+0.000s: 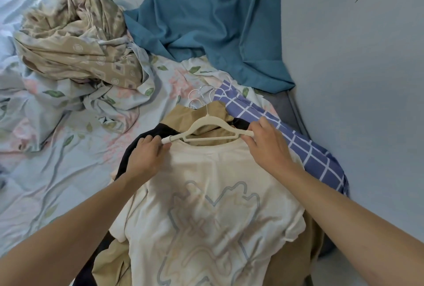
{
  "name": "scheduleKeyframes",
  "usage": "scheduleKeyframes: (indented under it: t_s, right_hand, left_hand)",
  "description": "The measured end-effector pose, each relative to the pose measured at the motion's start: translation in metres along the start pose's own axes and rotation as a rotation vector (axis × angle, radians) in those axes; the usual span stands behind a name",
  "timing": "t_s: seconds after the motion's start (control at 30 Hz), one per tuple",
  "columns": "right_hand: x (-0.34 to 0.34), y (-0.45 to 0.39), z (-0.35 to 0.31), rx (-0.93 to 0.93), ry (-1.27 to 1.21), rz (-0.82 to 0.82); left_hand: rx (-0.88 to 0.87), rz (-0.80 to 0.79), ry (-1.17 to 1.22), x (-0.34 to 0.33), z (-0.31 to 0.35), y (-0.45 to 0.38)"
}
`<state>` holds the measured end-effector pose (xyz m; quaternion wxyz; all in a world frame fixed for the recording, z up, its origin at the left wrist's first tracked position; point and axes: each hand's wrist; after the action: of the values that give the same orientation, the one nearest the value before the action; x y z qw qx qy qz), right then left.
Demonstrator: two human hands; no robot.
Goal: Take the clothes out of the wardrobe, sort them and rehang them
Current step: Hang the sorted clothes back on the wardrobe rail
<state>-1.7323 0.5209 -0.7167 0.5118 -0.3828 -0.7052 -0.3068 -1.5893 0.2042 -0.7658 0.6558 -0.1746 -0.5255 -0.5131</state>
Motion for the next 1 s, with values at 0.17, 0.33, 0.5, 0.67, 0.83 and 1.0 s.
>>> scheduleKeyframes:
  t_s: [0.17,0.33,0.5,0.67,0.83,1.0]
  right_hand:
    - [-0.009,-0.026,-0.001,-0.097,0.051,-0.139]
    - [-0.019,-0.029,-0.002,-0.097,0.072,-0.147]
    - [-0.014,-0.030,-0.010,-0.079,-0.022,-0.083]
    - [-0.009,-0.026,-0.010,-0.057,0.009,-0.058]
    - [0.000,-0.011,-0.012,0.022,0.061,-0.001]
    - [0.027,0.021,-0.024,0.114,0.040,0.119]
  left_hand:
    - [0.067,-0.095,-0.021,0.009,0.008,-0.035]
    - [0.084,-0.180,-0.046,0.000,-0.002,-0.049]
    - [-0.018,-0.111,-0.038,0.003,-0.013,-0.042]
    - [-0.111,-0.044,-0.024,0.010,-0.020,-0.031]
    - [-0.139,-0.012,0.118,0.030,-0.017,-0.020]
    - [-0.027,-0.164,0.283,0.062,-0.003,0.001]
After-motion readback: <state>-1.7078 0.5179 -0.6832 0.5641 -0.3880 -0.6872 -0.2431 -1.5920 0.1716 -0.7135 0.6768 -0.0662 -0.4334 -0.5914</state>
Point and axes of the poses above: each hand's wrist, its own y-axis away from the middle knuckle, its own x-axis out of the back of the hand, z = x × y, and after that the axes turned 4 degrees about x, right-handed
